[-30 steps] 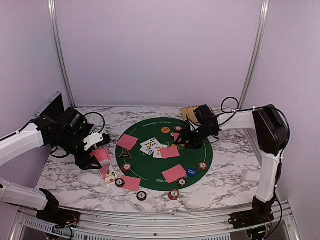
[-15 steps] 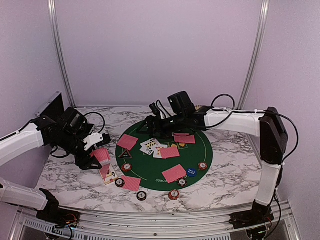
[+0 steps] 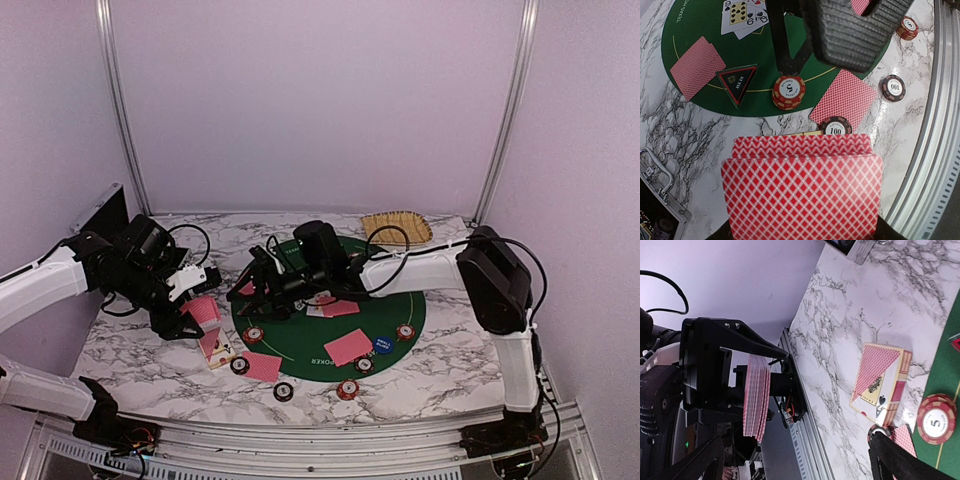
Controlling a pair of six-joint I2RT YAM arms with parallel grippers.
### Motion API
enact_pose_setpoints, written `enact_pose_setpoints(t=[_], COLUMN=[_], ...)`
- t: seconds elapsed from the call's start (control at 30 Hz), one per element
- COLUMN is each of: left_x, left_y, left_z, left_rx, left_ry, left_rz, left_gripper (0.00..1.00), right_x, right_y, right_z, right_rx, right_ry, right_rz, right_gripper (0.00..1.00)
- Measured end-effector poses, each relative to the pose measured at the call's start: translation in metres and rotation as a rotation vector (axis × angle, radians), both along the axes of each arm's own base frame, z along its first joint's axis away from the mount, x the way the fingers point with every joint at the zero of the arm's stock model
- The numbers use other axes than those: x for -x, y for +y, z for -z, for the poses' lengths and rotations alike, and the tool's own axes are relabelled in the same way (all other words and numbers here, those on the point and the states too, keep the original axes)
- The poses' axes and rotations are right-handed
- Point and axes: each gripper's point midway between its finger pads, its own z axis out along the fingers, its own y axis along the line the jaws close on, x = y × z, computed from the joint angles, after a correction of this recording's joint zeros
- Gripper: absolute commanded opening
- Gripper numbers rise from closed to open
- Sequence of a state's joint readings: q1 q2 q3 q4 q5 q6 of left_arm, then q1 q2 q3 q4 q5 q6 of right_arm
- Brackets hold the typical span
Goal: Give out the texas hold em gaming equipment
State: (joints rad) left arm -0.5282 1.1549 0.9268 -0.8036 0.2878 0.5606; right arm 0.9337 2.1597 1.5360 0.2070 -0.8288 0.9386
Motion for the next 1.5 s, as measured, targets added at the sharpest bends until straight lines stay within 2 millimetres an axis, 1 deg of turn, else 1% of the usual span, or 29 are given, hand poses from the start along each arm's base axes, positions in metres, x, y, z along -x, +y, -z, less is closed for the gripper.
enact_pose_setpoints(t=[0.1,0.27,0.37,0.47,0.63,0.73,0.87,1.03,1.17,1.3,1.4,1.5], left_x=[0.000,-0.002,-0.003,-0.003,-0.002,-0.002,-0.002,-0.002,-0.002,-0.001,-0.001,-0.001], left_y=[0.000,-0.002,-0.002,-0.003,-0.003,-0.003,-0.004,-0.004,-0.004,-0.004,-0.004,-0.004], left_z=[0.000,-0.001,-0.002,-0.003,-0.003,-0.003,-0.003,-0.003,-0.003,-0.003,-0.003,-0.003], left_rx=[0.001,0.007,0.008,0.014,0.017,0.018,0.021,0.024,0.024,0.022,0.022,0.022], left_ry=[-0.001,-0.011,-0.012,-0.011,-0.009,-0.009,-0.007,-0.006,-0.006,-0.004,-0.004,-0.004], left_rz=[0.000,0.000,-0.001,0.000,0.001,0.001,0.003,0.004,0.004,0.004,0.004,0.004], left_gripper=[0.00,0.00,0.00,0.00,0.00,0.00,0.00,0.00,0.00,0.00,0.00,0.00], right_x=[0.006,0.018,0.023,0.024,0.029,0.032,0.034,0.032,0.028,0.025,0.023,0.018], right_y=[0.010,0.028,0.037,0.047,0.062,0.069,0.076,0.078,0.077,0.073,0.067,0.058], right_z=[-0.003,-0.014,-0.015,-0.012,0.002,0.007,0.007,0.012,0.018,0.018,0.013,0.007], right_rx=[-0.025,-0.076,-0.090,-0.100,-0.095,-0.093,-0.099,-0.086,-0.066,-0.065,-0.065,-0.066], right_ry=[0.016,0.025,0.034,0.044,0.072,0.087,0.099,0.116,0.124,0.113,0.101,0.091], right_rz=[-0.021,-0.058,-0.073,-0.084,-0.100,-0.108,-0.112,-0.102,-0.085,-0.075,-0.062,-0.051], right_gripper=[0.99,0.99,0.98,0.97,0.97,0.97,0.96,0.93,0.88,0.77,0.65,0.62])
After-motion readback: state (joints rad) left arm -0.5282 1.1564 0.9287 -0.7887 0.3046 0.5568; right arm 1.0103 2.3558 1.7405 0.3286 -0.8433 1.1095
